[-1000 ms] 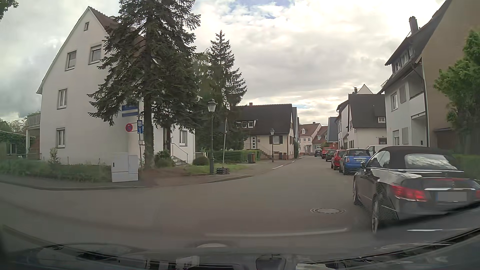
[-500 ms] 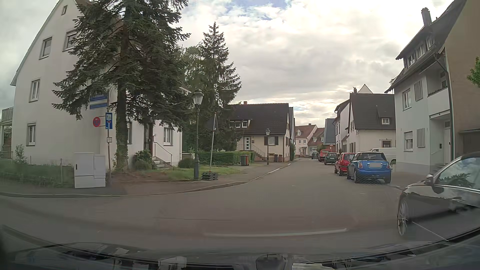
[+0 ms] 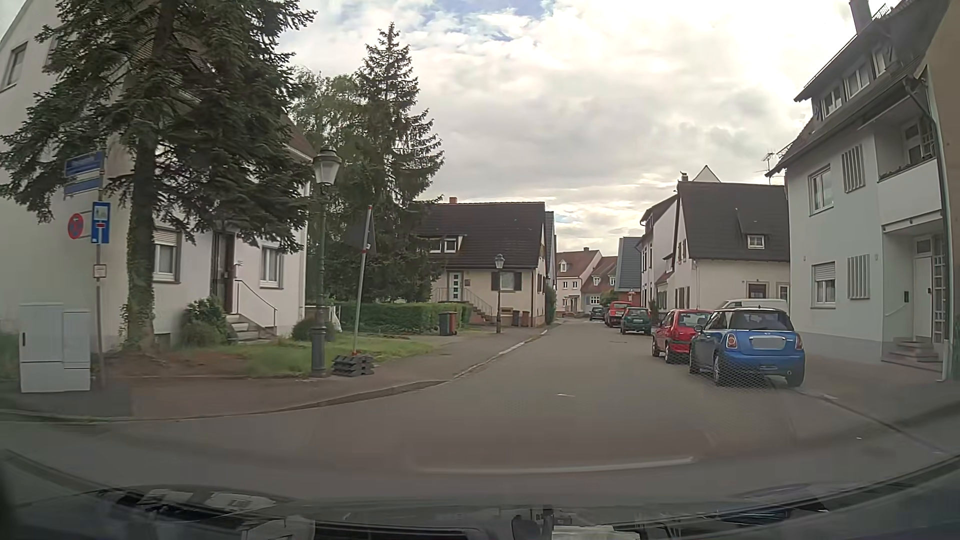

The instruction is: Follow the waypoints while adhering to traffic rules and regulations

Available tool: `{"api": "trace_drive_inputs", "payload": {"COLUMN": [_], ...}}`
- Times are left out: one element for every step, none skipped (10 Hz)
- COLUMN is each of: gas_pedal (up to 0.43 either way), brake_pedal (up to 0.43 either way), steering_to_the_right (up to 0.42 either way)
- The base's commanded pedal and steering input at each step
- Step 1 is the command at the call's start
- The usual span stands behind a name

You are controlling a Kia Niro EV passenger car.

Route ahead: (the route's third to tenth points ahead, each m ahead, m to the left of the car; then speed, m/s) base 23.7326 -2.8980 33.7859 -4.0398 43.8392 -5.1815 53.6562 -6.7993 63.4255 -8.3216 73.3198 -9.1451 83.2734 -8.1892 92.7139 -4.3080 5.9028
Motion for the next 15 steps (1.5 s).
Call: {"api": "trace_drive_inputs", "payload": {"gas_pedal": [0.098,0.11,0.11,0.11,0.11,0.11,0.11,0.11,0.11,0.11,0.11,0.11,0.11,0.11,0.11], "brake_pedal": [0.0,0.0,0.0,0.0,0.0,0.0,0.0,0.0,0.0,0.0,0.0,0.0,0.0,0.0,0.0], "steering_to_the_right": [0.106,0.105,0.102,0.095,0.088,0.079,0.072,0.069,0.066,0.062,0.054,0.042,0.031,0.024,0.021]}}
